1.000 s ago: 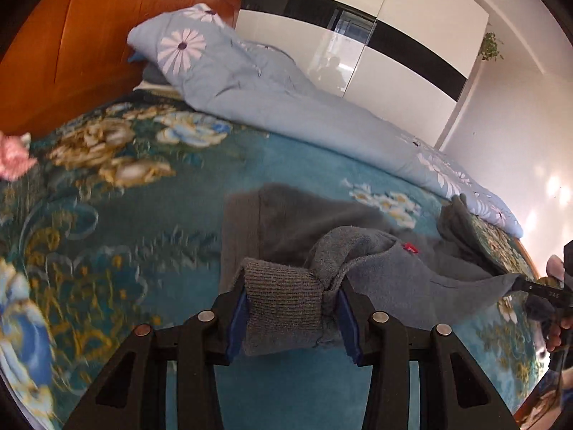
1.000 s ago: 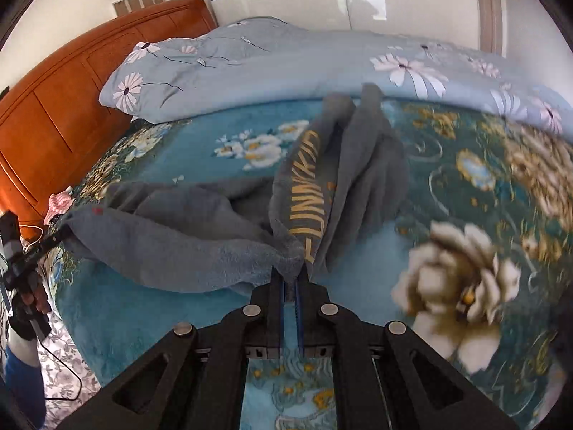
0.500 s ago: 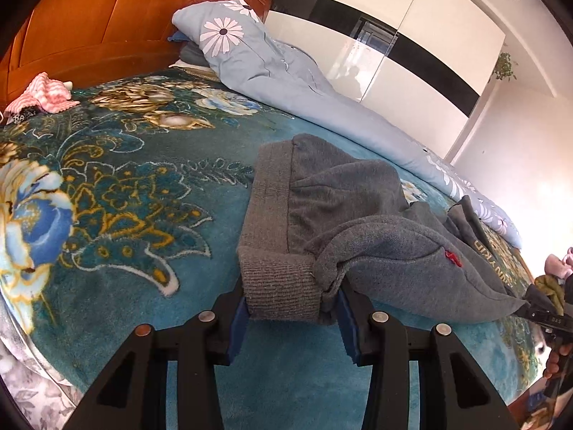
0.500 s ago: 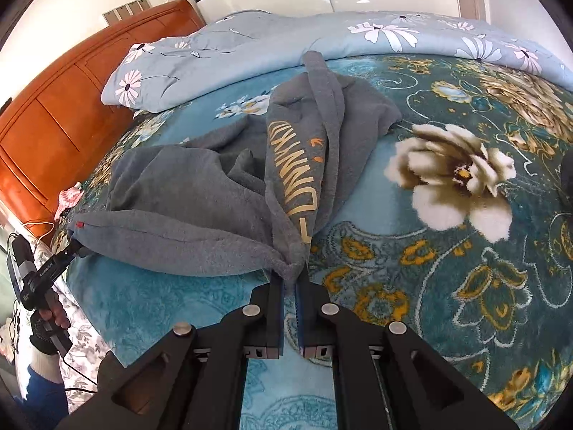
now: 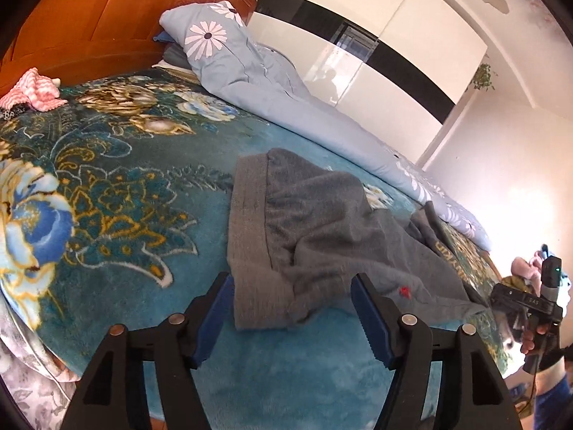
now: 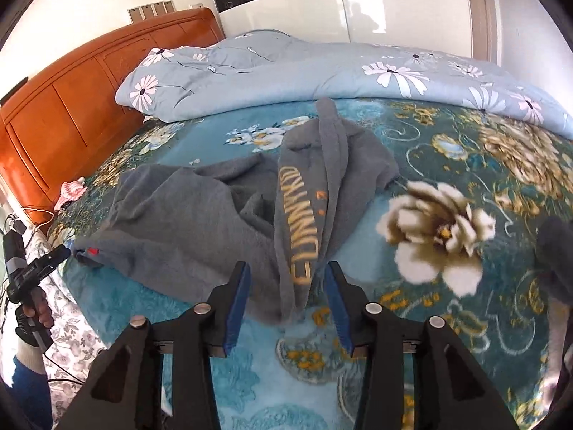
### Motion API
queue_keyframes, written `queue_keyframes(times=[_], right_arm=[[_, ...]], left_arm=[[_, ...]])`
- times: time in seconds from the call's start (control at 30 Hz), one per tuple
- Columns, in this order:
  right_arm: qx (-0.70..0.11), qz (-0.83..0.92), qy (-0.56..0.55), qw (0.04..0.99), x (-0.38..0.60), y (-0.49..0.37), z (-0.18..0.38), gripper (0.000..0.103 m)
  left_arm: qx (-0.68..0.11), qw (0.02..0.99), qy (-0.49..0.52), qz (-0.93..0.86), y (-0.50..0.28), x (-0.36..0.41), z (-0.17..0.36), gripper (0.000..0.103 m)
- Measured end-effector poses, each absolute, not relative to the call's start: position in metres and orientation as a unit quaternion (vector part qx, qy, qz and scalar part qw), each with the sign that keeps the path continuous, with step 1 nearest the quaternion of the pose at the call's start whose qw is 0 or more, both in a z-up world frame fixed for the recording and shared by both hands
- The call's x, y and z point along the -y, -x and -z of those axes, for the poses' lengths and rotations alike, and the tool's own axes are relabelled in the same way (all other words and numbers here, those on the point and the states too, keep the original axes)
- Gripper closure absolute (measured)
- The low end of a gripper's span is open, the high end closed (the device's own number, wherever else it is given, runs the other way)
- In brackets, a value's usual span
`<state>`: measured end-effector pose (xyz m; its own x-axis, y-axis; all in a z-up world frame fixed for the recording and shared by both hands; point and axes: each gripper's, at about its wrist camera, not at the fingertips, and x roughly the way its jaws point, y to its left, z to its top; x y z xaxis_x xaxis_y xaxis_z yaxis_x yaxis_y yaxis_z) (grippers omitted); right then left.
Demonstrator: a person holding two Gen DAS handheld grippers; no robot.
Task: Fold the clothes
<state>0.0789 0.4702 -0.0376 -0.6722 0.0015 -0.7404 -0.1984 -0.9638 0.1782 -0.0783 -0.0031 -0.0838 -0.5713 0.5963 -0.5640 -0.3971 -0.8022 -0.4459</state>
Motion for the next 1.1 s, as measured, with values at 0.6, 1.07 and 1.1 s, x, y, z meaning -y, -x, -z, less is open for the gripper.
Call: queue_keyframes(times=[0.6,1.07,1.1], right_arm=[[-0.059,-0.868,0.471,0.144,-0.484,0.032,0.078,0.093],[-0.310,-0.885,0.302,0.173,-0.564,-0.155,0.013,0.094],[-0.321,-0.876,0.315,0.175,-0.567,-0.164,0.025,0.094]], left_arm=[[0.165,0.203,0.442,-0.858,0.070,-0.003,0.114,0.030],[0.247,0.221,0.486,-0.809,0.064,0.006,0.133,0.030],[0.252,0.222,0.488,-0.806,0.065,0.005,0.134,0.030]])
